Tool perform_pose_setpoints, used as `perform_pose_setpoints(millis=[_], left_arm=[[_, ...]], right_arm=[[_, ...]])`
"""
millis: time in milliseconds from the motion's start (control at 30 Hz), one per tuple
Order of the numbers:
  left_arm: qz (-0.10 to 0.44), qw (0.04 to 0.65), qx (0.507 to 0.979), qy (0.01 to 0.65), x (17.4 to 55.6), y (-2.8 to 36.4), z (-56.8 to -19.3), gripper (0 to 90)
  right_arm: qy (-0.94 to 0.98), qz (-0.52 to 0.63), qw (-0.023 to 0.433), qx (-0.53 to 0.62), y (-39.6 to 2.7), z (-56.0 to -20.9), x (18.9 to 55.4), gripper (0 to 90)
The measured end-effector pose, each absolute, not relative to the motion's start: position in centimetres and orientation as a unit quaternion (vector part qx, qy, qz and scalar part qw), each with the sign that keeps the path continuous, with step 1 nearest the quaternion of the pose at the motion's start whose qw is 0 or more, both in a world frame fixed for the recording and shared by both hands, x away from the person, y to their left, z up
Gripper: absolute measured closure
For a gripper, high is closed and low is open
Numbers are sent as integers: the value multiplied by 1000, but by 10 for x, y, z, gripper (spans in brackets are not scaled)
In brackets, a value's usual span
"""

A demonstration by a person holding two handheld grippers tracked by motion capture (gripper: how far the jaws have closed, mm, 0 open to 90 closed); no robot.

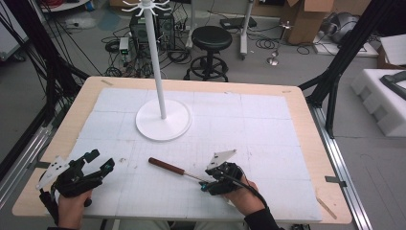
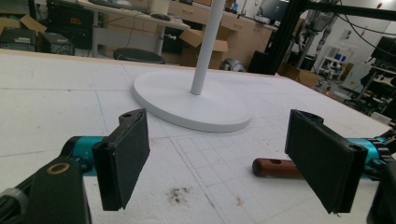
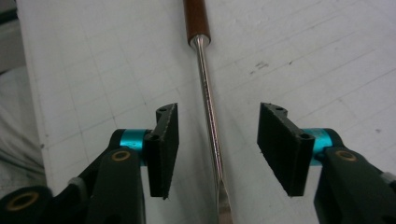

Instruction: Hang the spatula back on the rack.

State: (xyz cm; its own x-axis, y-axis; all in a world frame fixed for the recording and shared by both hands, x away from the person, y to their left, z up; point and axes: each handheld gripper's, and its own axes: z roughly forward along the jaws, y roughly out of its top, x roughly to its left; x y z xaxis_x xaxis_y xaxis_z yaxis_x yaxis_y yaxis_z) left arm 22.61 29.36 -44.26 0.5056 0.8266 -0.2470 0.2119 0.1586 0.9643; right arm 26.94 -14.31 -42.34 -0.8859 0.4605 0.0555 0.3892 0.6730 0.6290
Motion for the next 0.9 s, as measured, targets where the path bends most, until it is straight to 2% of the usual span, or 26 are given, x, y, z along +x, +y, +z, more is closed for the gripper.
perform_pose_setpoints(millis=[100,233,267,567,900], left_arm=[[244,627,600,432,226,294,-443,223],[244,627,600,433,227,294,-443,223],[243,627,600,433,227,295,-443,223],[240,629,599,434,227,294,-443,223],[235,627,605,432,229,291,-444,224]], right_arm=[[917,320,49,233,-141,-426,272,555],[924,305,50,223,-138,-429,273,630],[926,303,49,220,-138,-428,273,680],[936,285,49,203,-135,-426,275,817],[942,276,39,186,-133,-425,278,847]])
